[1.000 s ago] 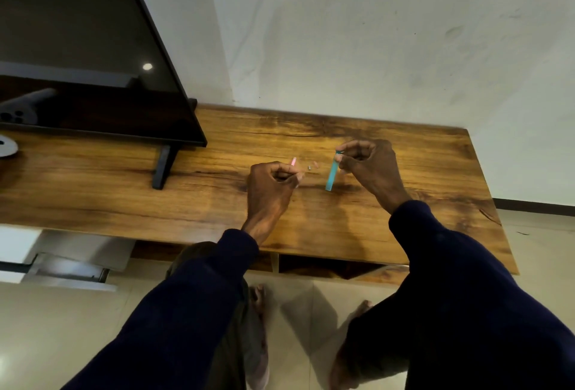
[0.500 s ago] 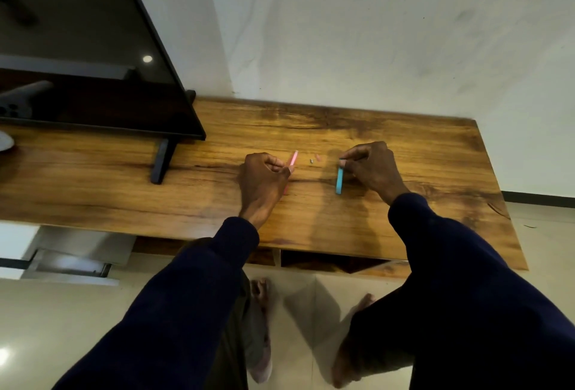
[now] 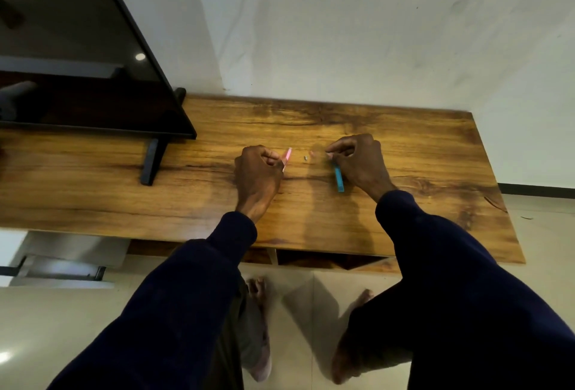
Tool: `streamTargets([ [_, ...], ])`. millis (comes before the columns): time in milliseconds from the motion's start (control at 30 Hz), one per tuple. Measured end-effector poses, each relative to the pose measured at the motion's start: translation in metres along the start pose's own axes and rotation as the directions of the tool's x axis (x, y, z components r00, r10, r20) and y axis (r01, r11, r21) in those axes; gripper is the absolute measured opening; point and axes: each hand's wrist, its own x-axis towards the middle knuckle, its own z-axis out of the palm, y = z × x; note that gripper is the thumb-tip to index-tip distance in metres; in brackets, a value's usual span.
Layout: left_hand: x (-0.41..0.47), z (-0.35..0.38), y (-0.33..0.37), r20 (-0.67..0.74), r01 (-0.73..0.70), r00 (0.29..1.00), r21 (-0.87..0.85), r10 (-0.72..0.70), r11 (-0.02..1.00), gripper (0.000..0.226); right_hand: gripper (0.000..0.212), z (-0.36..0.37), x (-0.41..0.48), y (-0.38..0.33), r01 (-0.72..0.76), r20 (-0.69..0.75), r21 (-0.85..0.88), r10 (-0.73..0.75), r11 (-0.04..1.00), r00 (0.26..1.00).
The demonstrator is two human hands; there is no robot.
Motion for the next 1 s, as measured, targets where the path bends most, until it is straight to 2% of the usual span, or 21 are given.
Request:
streamTargets([
  [200, 0.002, 0.007, 0.004, 0.034, -0.099, 0.995, 0.154, 0.095, 0.983, 0.02, 0.008, 0.018, 0.0, -0.021, 0.139, 0.029, -0.089, -0.137, 0.986, 0.99],
  [367, 0.002, 0.011, 0.005, 0.047, -0.178, 0.984, 0.26, 0.172, 0.949, 0.009, 0.007, 0.026, -0.001, -0.029, 0.172, 0.005, -0.2, -0.175, 0.964, 0.985],
  [467, 0.003, 0.01, 0.004, 0.046, -0.186, 0.983, 0.262, 0.18, 0.947, 0.007, 0.01, 0.03, -0.001, -0.028, 0.165, 0.004, -0.251, -0.169, 0.954, 0.986],
  [600, 0.0, 0.006, 0.004, 0.023, -0.178, 0.984, 0.176, 0.177, 0.968, 0.005, 0.013, 0.033, -0.002, -0.025, 0.168, 0.035, -0.329, -0.166, 0.929, 0.986],
  [733, -0.002, 0.002, 0.008, 0.011, -0.13, 0.992, 0.055, 0.129, 0.99, 0.013, 0.008, 0.036, -0.005, -0.025, 0.176, -0.001, -0.339, -0.187, 0.924, 0.982],
  [1000, -0.002, -0.006, 0.019, -0.016, 0.019, 1.0, -0.188, -0.022, 0.982, 0.014, 0.011, 0.039, -0.006, -0.031, 0.192, 0.022, -0.364, -0.198, 0.911, 0.98],
])
